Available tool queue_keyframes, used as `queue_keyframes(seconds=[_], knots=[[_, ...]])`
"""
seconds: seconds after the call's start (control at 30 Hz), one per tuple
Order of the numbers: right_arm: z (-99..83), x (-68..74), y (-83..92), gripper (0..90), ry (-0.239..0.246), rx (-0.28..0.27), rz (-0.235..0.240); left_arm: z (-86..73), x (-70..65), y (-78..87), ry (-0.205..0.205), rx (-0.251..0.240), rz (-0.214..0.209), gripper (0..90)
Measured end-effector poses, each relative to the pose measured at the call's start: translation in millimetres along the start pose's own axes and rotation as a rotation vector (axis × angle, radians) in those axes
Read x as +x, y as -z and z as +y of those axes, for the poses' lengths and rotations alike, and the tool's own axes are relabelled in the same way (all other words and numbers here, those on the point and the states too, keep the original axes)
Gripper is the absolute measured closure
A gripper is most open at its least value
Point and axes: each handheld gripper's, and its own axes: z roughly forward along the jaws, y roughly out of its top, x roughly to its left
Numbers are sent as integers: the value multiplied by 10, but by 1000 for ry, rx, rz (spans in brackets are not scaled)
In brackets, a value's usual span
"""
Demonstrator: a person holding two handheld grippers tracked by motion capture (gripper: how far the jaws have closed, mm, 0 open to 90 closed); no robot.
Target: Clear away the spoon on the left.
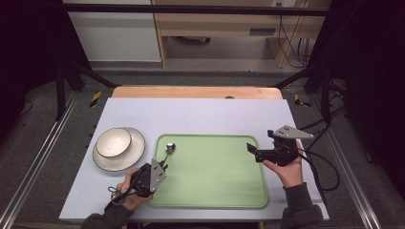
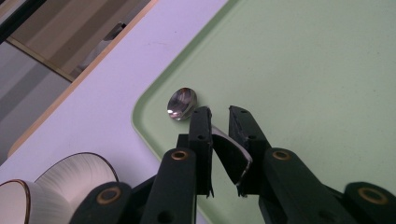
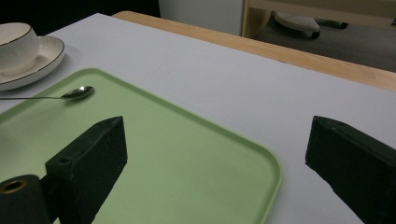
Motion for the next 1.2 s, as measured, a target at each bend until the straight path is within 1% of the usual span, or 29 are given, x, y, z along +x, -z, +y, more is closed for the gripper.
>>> queue_keyframes(seconds=[0.47, 0.6, 1.07, 1.2], knots=[[1, 1, 0, 58, 2, -1, 1, 0, -14, -13, -11, 4, -14, 775], [2, 1, 2, 58, 3, -1, 0, 1, -23, -26, -20, 16, -19, 753], [4, 4, 4, 58, 2, -2, 1, 0, -31, -38, -42, 22, -8, 680], [4, 3, 6, 58, 4, -4, 2, -5, -30, -45, -42, 22, -11, 686]])
